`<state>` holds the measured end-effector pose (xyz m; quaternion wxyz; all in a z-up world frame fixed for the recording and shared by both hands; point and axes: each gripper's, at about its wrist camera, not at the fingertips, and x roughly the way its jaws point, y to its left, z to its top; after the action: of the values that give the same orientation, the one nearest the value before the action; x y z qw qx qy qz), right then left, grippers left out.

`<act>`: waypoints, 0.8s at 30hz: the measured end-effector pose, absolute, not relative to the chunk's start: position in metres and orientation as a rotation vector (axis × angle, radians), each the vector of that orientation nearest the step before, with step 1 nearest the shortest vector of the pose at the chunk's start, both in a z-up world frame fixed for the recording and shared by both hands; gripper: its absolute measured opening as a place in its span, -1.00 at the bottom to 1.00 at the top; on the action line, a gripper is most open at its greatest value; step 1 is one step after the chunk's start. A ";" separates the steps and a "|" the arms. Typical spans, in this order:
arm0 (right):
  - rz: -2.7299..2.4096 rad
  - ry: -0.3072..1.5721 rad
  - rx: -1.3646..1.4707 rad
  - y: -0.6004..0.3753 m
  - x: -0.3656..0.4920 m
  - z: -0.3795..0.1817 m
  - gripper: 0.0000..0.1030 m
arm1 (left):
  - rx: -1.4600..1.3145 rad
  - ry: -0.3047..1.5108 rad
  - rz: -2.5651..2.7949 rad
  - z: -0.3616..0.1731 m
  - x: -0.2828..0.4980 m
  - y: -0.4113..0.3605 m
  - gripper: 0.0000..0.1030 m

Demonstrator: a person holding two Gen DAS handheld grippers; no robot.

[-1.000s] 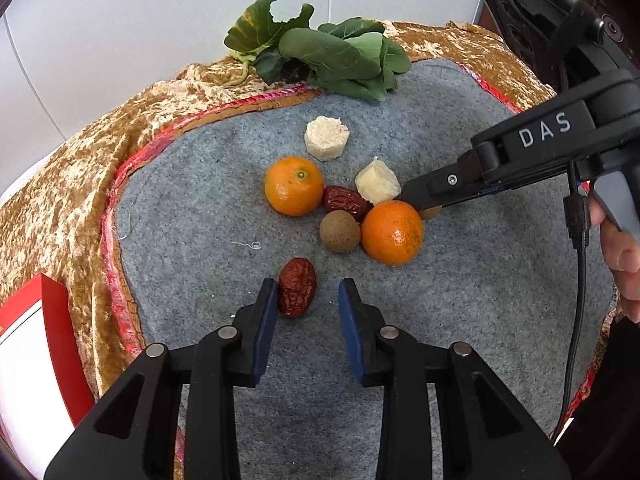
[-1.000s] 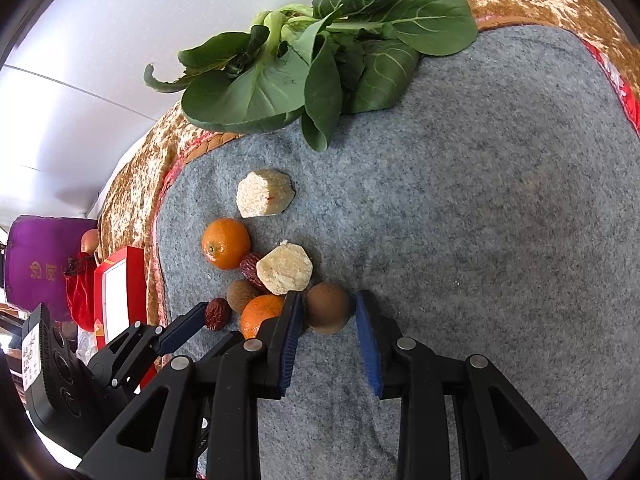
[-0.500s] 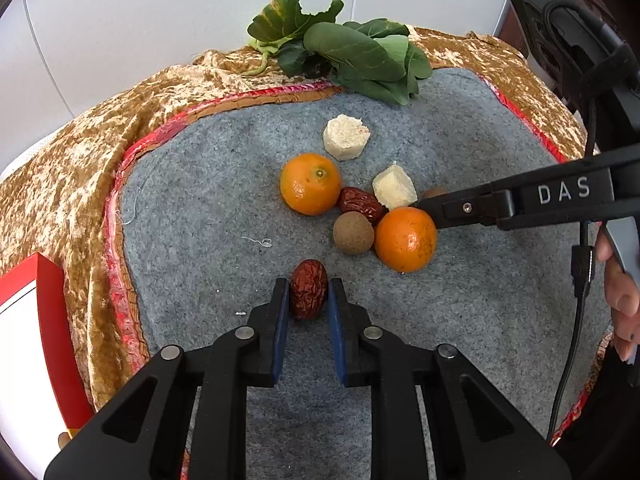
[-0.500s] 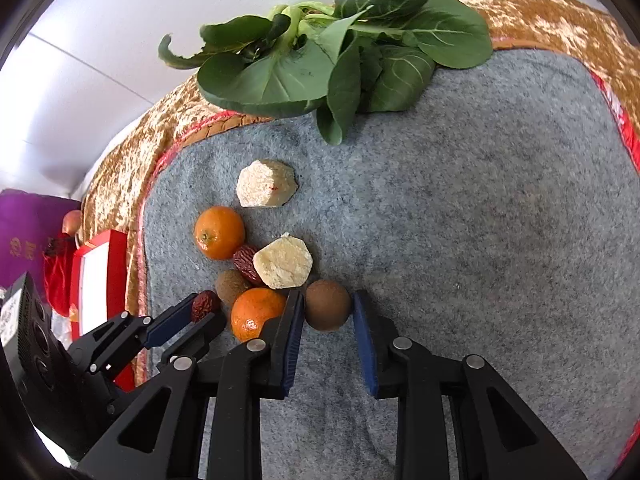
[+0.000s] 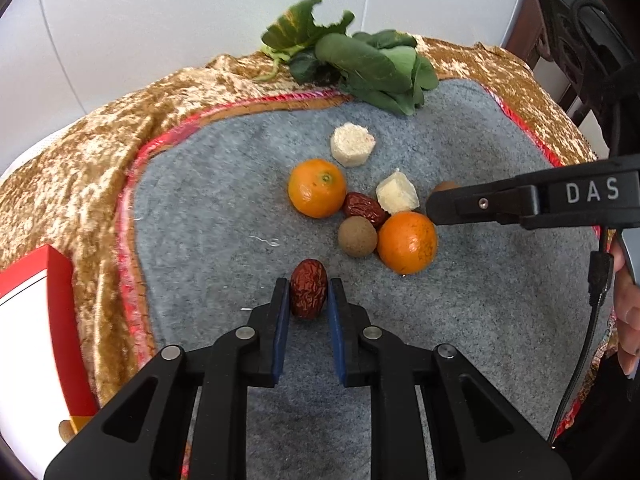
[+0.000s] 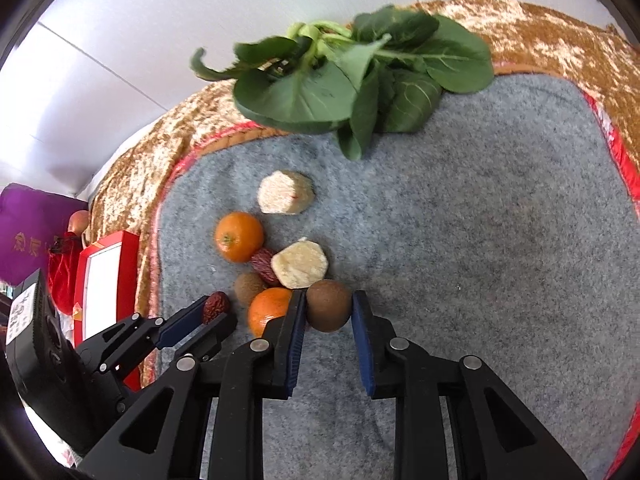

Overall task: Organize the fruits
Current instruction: 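Grasp another red date with the left tool while the right grasps another brown longan, then carry the date and longan into the white tray and open both tools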

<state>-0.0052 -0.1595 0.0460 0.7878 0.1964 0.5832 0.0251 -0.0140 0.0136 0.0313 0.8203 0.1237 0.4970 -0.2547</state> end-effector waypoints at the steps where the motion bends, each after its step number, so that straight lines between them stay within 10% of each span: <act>1: 0.060 1.247 0.424 -0.159 -0.006 0.049 -0.55 | 0.259 1.051 -0.535 0.035 -0.015 0.015 -0.69; 24: 0.565 1.100 0.145 0.019 -0.046 0.082 -0.55 | 0.014 1.010 -0.119 0.092 -0.042 0.189 -0.69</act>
<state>-0.0459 0.0192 0.0817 0.8125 0.0680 0.5151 0.2645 -0.0417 0.1890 0.0920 0.8735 0.0069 0.4834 -0.0568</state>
